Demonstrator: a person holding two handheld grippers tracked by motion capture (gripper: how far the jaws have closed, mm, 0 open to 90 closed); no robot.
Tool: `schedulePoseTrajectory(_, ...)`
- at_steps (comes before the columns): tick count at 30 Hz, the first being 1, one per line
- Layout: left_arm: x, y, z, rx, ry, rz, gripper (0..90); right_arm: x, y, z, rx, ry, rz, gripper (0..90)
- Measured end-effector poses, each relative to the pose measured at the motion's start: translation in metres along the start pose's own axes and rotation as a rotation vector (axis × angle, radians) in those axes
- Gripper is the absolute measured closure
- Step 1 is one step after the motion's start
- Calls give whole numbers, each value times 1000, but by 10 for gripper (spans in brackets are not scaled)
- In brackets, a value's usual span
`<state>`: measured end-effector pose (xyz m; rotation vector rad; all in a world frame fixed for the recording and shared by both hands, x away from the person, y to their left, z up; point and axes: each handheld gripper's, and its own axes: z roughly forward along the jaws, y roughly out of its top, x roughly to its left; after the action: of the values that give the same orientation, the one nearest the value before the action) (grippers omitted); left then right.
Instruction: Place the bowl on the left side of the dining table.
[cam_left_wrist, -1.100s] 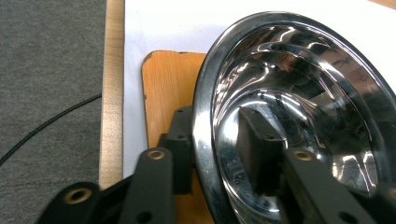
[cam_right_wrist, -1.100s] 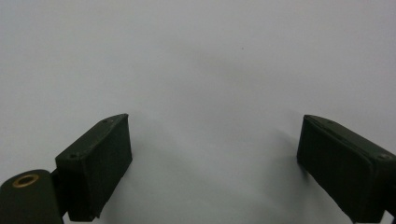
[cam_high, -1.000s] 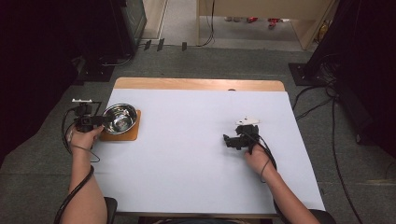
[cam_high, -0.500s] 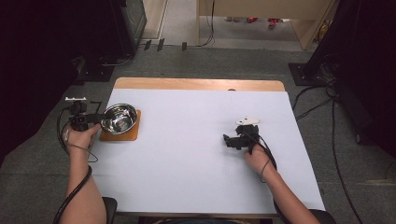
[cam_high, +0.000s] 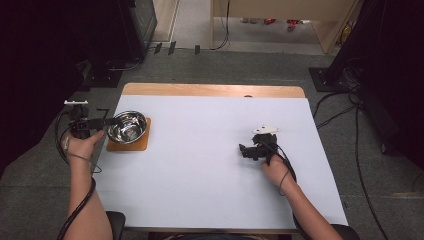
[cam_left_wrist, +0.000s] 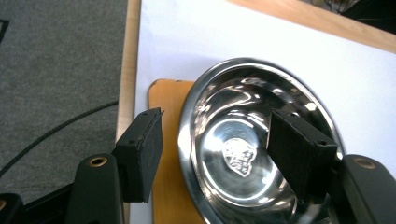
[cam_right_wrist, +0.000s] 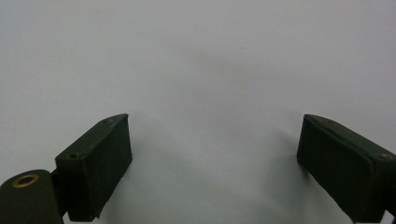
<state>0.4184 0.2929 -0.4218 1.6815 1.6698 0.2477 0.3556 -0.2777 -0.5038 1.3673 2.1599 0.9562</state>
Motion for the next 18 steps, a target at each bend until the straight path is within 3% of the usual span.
schedulePoseTrajectory(8, -22, 5, -2, 7, 15, 56, 366, 0, 0, 0, 0, 0, 0, 98)
schedulePoseTrajectory(18, -55, 7, 12, 46, -42, 113, 355, 0, 0, 0, 0, 0, 0, 98)
